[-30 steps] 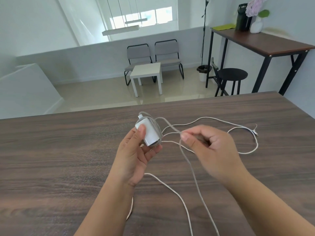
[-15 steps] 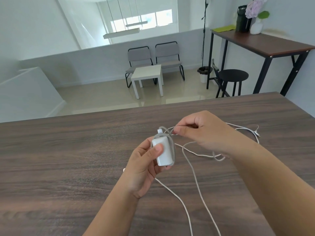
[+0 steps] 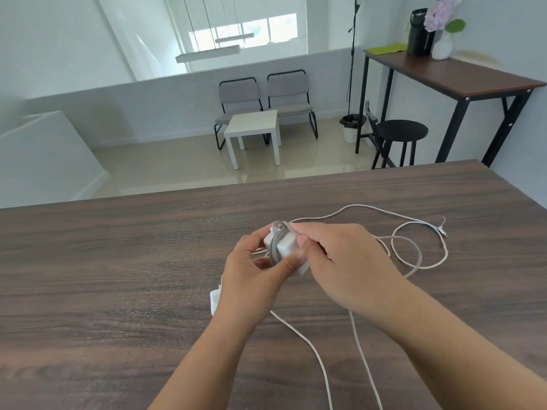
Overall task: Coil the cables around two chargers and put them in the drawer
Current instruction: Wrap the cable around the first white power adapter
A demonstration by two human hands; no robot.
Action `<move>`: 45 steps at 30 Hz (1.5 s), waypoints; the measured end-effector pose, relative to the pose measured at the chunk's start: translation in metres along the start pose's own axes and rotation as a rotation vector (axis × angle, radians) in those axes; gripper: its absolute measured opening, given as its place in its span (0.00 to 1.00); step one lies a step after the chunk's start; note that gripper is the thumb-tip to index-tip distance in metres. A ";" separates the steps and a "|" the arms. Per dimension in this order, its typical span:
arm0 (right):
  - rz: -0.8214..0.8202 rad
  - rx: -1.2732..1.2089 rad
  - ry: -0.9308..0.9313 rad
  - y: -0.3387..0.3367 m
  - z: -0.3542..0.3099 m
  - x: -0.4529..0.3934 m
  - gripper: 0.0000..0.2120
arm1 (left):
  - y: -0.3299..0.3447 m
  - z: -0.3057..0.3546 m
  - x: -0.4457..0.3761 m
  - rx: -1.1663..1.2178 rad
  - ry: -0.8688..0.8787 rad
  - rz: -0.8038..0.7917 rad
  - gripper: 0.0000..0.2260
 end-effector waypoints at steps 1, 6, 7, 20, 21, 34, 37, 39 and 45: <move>0.029 -0.024 -0.013 0.000 0.000 0.002 0.15 | 0.000 0.001 0.000 0.035 -0.008 0.003 0.27; 0.064 -0.099 -0.076 -0.002 0.001 0.009 0.15 | -0.007 0.007 -0.003 0.064 0.010 0.011 0.27; 0.069 -0.155 -0.066 -0.004 0.004 0.009 0.12 | -0.009 0.008 -0.004 0.042 0.016 0.000 0.28; 0.071 -0.332 0.046 -0.043 0.029 0.011 0.06 | -0.014 0.045 0.014 -0.509 0.339 0.114 0.26; 0.064 -0.349 0.039 -0.042 0.030 0.013 0.06 | -0.014 0.047 0.015 -0.522 0.345 0.121 0.26; 0.168 -0.441 -0.089 -0.002 0.033 0.036 0.12 | -0.018 0.045 0.011 -0.168 0.103 0.147 0.26; 0.236 -0.446 -0.091 0.000 0.035 0.042 0.12 | -0.014 0.038 0.010 -0.004 0.032 0.125 0.26; 0.275 -0.416 -0.116 0.004 0.028 0.047 0.12 | -0.006 0.034 0.009 0.100 -0.018 0.101 0.29; 0.340 -0.305 -0.155 0.011 0.019 0.057 0.11 | 0.012 0.033 0.009 0.362 -0.097 0.079 0.23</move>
Point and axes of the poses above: each hand's wrist, its own x-axis away from the middle knuckle, its own y-axis out of the palm, z = x × y, the point moved 7 cm from there along -x, towards the middle knuckle, and after that the axes turned 6 degrees about -z, right-handed, at the moved point
